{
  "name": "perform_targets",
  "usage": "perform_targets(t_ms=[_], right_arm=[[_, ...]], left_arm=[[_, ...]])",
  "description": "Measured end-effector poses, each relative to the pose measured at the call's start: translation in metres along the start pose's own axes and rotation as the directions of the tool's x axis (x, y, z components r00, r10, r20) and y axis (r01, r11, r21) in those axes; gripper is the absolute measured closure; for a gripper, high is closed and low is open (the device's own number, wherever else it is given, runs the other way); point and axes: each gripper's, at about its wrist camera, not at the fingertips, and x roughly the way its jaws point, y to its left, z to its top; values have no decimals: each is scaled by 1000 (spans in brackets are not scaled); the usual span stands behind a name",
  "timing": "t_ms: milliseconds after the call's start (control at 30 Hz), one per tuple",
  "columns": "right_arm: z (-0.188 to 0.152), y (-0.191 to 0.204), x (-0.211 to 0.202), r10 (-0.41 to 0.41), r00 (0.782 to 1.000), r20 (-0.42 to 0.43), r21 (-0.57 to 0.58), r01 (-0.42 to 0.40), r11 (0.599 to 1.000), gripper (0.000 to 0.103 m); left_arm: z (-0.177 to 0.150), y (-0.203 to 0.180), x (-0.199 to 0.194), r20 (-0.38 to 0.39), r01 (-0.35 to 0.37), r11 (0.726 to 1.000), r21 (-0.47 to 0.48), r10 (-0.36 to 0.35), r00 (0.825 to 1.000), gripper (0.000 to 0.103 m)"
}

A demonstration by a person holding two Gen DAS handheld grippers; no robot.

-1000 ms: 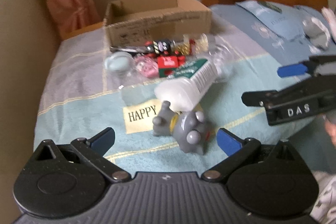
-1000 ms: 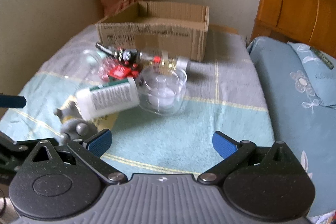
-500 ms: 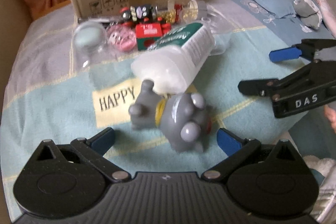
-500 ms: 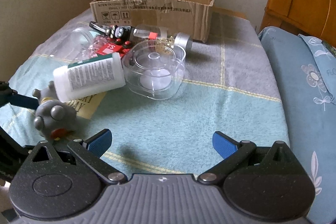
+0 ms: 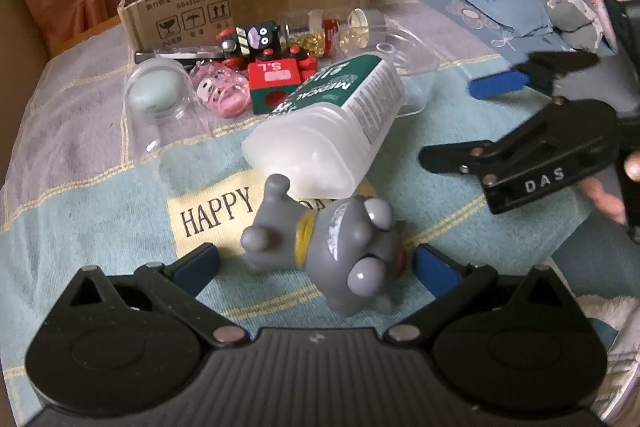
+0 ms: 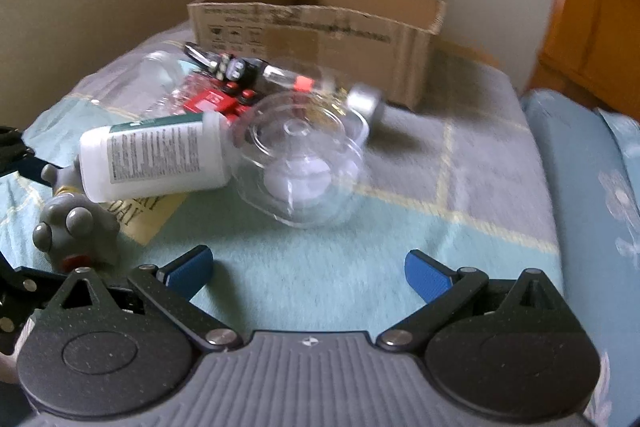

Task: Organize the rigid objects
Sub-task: 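Grasp the grey animal figure with the left tool while the right tool grasps the clear round container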

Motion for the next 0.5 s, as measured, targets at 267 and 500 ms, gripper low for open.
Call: perform_targets(t_ms=[267, 500], right_arm=[[12, -8, 16, 134, 991, 33, -140, -128, 982, 0], [23, -18, 31, 220, 974, 53, -223, -204, 953, 0]], left_arm=[[6, 1, 3, 4, 25, 999, 45, -25, 1000, 2], [10, 0, 4, 2, 36, 998, 58, -36, 999, 8]])
